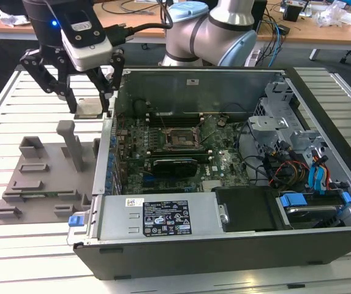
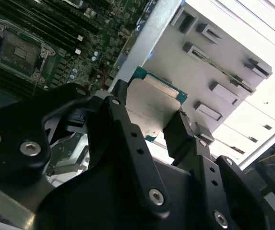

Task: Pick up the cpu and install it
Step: 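Pick up the cpu and move it towards the insertion slot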

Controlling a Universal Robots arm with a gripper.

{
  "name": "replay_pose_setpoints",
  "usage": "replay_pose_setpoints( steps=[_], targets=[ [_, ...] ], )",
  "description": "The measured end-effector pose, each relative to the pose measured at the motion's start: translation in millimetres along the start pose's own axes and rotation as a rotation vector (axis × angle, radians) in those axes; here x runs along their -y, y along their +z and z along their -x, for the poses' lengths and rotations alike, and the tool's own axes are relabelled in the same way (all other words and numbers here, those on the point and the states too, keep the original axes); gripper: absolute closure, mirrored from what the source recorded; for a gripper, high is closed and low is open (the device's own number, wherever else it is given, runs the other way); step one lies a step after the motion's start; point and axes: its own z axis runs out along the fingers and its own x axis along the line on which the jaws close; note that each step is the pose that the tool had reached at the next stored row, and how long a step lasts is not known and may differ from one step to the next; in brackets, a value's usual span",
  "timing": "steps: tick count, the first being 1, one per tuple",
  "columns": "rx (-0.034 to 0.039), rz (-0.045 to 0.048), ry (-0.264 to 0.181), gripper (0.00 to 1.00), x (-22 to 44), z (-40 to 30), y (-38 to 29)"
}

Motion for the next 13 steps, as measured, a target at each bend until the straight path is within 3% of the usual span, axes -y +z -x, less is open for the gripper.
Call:
replay_pose_setpoints(
  steps=[7,13],
  targets=[
    [0.0001,0.0,0.0,0.45,0.2,11.0,0.5],
    [0.0,-0.0002,0.0,0.45,0.4,25.7,1.1]
  ],
)
